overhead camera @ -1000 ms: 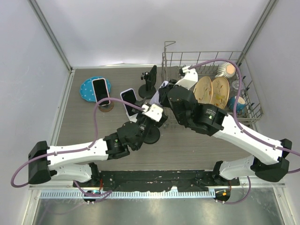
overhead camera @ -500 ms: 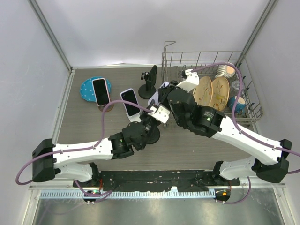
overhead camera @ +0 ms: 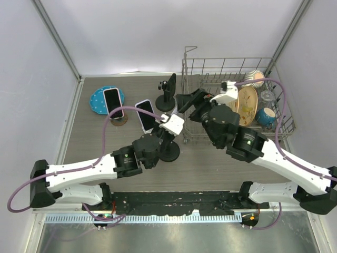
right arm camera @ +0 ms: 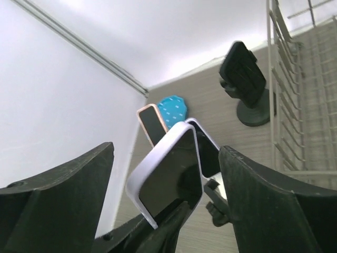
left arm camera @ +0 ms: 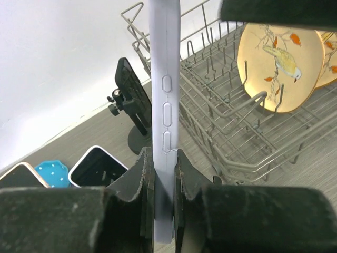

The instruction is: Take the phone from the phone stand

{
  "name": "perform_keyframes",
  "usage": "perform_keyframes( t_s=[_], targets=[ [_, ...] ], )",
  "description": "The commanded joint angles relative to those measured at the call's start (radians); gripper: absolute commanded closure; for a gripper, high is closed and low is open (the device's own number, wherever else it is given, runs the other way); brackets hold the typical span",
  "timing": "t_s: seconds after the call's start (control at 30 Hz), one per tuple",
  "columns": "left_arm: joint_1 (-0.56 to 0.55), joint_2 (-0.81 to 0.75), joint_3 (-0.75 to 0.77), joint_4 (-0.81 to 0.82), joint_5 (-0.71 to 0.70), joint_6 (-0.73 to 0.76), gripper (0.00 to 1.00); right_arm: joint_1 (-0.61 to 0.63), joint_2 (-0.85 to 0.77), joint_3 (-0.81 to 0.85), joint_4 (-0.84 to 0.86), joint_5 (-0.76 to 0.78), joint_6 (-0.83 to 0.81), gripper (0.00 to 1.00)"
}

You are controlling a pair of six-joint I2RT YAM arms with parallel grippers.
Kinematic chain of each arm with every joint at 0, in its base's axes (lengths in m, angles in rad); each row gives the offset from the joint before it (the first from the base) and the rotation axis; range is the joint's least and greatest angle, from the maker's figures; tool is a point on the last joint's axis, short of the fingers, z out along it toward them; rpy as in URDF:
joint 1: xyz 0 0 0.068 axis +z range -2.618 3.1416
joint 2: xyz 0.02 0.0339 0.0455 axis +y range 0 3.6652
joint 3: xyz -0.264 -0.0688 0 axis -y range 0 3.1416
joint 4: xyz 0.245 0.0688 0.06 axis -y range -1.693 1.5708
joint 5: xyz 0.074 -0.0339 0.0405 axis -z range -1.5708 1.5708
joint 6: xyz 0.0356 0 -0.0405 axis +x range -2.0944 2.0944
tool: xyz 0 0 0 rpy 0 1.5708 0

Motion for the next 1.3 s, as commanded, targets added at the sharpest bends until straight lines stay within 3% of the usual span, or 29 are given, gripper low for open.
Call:
perform_keyframes(
  t_s=[0.0,0.27,0.47,0.63,0.77,1.03,1.27],
  targets=[
    [0.052,-0.097,0.121,-0.164,0.022,-0.168,1.00,-0.002,-0.083,-0.021,0.146,-0.011,-0.047,0.11],
    [0.317,-0.198,0.213,-0.538,0.220,-0.412,1.00,-0.002,-0.206,-0.095,0.166,0.010,-0.200,0.07],
    [0.688,-0.256,0.212,-0.782,0.449,-0.522,1.00,-0.002,-0.250,-0.182,0.167,0.056,-0.355,0.06],
    [0.940,-0.275,0.172,-0.873,0.600,-0.547,1.00,-0.004,-0.256,-0.262,0.180,0.058,-0.493,0.04],
    [1.229,-0.269,0.112,-0.891,0.749,-0.573,1.00,-0.022,-0.293,-0.410,0.305,0.082,-0.587,0.03],
    [1.452,-0.117,0.026,-0.822,0.783,-0.625,1.00,-0.062,-0.462,-0.652,0.483,0.122,-0.714,0.00],
    [1.526,0.119,0.064,-0.775,0.760,-0.601,1.00,-0.062,-0.608,-0.879,0.730,0.166,-0.820,0.00]
  ],
)
